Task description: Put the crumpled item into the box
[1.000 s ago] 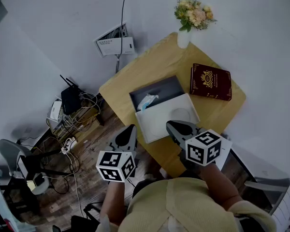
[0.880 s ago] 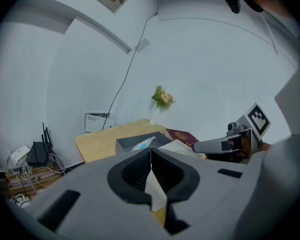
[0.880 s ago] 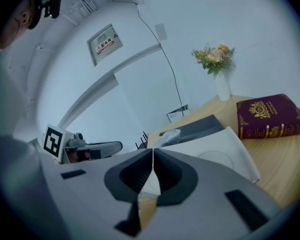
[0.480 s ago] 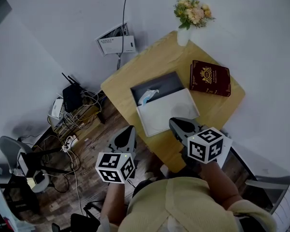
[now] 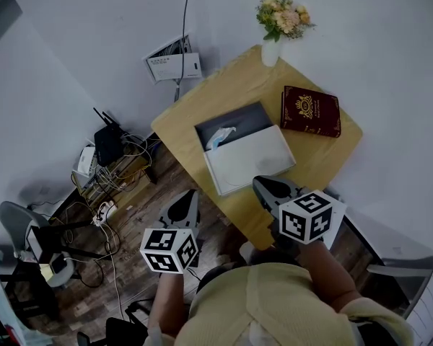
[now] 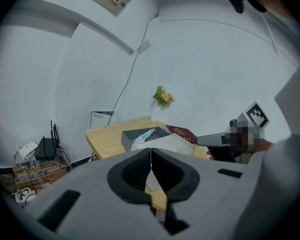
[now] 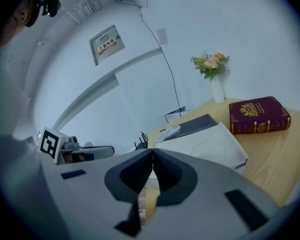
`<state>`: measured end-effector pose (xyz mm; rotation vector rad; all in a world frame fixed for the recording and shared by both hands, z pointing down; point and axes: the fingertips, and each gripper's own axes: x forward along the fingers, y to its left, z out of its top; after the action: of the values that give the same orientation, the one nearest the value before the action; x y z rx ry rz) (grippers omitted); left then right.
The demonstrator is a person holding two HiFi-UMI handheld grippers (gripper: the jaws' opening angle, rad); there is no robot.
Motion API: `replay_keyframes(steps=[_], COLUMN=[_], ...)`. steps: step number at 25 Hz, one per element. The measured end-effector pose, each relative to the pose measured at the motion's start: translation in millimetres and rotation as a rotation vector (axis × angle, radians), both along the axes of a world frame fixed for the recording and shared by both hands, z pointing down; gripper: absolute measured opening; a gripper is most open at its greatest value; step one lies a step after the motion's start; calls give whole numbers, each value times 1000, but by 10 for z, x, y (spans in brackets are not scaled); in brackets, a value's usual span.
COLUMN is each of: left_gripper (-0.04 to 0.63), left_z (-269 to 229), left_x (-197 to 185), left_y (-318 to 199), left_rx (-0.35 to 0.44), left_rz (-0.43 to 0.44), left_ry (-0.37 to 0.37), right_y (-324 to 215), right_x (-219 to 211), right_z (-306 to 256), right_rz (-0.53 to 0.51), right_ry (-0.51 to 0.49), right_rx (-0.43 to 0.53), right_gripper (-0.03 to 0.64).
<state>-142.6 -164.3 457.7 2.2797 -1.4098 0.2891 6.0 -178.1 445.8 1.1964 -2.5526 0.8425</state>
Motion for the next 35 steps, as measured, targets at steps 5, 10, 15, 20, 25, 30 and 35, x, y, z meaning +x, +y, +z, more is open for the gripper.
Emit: replay_keyframes(steps=[5, 10, 15, 20, 25, 30, 35], left_gripper=[21, 21, 21, 21, 21, 21, 21], left_z=[17, 16, -17, -17, -8, 9, -9], left_x=[2, 0, -16, -27, -37, -24, 7], left_y=[120, 210, 272, 326, 362, 379, 353], left_rx=[-7, -6, 3, 3, 2, -2, 2], left_rz=[12, 18, 19, 19, 17, 16, 18], left_ry=[-1, -2, 0, 1, 7, 16, 26], right_y=[119, 209, 274, 337, 371, 378, 365], right_x=[-4, 43, 53, 35, 40, 53, 52], right_z=[3, 12, -2, -1, -8, -9, -12], right_rz=[6, 22, 33, 31, 35, 41, 39], right_ry=[5, 15, 13, 13, 16, 20, 26], right_rx=[1, 3, 9, 10, 12, 15, 17], right_gripper=[29, 29, 29, 29, 29, 29, 29])
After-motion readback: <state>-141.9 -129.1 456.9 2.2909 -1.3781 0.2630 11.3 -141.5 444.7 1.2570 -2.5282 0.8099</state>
